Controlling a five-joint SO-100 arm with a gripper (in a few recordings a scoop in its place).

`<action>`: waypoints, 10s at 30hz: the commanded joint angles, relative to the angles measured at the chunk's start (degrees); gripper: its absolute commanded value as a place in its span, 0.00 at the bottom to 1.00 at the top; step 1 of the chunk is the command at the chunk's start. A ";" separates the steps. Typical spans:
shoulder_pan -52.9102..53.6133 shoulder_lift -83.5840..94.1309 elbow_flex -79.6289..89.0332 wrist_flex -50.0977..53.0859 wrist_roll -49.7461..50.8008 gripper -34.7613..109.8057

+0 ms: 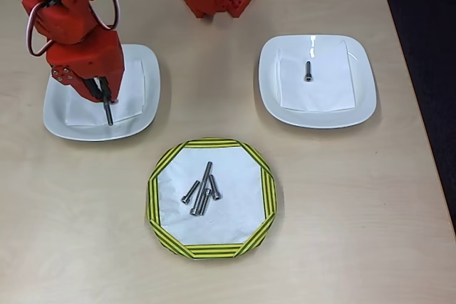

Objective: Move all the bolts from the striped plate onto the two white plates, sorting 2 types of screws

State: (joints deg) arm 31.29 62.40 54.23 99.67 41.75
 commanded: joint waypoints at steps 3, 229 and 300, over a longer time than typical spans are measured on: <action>5.45 3.52 4.57 0.00 -4.39 0.24; -29.36 -3.52 14.15 -48.16 27.33 0.31; -32.43 -5.10 6.33 -39.38 25.14 0.27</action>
State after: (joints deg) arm -1.58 53.44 59.94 59.94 67.59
